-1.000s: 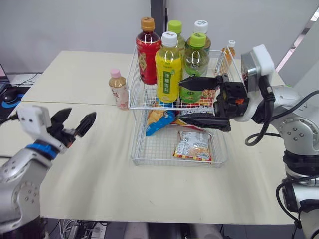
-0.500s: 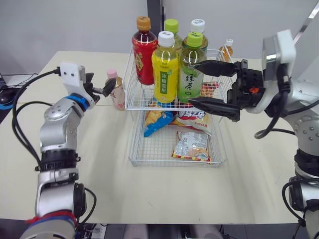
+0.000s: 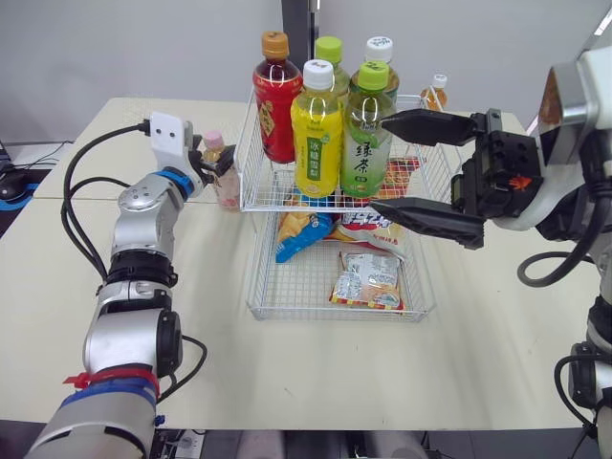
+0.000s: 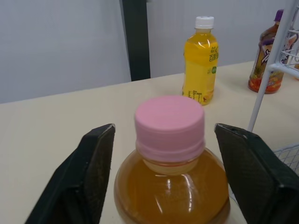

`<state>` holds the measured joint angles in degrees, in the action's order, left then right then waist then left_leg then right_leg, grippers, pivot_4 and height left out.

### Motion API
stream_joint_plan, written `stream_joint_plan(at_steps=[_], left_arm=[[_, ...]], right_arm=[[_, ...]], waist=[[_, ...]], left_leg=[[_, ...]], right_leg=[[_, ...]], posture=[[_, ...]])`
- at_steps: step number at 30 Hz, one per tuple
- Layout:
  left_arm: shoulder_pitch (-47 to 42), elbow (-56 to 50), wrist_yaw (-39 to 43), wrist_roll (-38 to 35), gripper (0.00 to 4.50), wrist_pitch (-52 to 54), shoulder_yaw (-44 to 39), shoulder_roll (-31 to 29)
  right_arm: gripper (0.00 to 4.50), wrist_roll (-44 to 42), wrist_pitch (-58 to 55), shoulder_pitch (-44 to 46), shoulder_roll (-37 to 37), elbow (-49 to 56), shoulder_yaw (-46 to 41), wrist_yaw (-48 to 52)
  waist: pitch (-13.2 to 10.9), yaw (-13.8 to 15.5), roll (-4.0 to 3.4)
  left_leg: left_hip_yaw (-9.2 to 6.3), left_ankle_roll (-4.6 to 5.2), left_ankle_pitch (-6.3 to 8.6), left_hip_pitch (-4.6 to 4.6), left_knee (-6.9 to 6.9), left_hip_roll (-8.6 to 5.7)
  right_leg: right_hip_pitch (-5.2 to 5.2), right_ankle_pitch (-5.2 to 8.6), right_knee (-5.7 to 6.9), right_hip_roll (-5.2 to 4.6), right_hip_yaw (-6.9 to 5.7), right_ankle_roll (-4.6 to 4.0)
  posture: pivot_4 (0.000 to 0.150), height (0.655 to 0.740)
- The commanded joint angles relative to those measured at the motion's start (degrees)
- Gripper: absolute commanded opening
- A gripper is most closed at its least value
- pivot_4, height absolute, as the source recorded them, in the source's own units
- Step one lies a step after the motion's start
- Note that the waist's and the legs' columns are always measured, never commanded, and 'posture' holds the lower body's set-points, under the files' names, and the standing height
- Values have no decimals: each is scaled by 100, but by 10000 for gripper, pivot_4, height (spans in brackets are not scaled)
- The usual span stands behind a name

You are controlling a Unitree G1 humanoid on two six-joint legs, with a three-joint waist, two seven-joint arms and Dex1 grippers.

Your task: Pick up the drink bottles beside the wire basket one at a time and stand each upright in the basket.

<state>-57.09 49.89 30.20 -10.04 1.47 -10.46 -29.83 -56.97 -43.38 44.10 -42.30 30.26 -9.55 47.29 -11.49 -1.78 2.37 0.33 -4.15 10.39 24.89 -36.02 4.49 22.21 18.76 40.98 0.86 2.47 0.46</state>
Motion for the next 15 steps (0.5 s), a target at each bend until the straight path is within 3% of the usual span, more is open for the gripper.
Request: stream_joint_plan(at_steps=[1, 5, 15], left_arm=[[-122, 140, -20, 84, 23085, -150, -11, -89], [-114, 157, -20, 72, 13547, -173, -41, -108], [167, -1006, 590, -527, 13567, 326, -432, -534]], right_arm=[[45000, -122, 52, 98, -90, 135, -141, -59], [45000, -156, 71, 112, -112, 131, -141, -81], [45000, -127, 145, 127, -101, 70, -117, -92]], waist=[[0, -3, 0], [0, -4, -1], [-1, -16, -1]], left_leg=[[0, 0, 0, 0, 0, 1], [0, 0, 0, -3, -1, 1], [-1, -1, -1, -1, 1, 6]], right_leg=[[0, 0, 0, 0, 0, 0], [0, 0, 4, 1, 0, 0], [3, 0, 6, 4, -1, 0]], posture=[[1500, 7400], [1500, 7400], [1500, 7400]])
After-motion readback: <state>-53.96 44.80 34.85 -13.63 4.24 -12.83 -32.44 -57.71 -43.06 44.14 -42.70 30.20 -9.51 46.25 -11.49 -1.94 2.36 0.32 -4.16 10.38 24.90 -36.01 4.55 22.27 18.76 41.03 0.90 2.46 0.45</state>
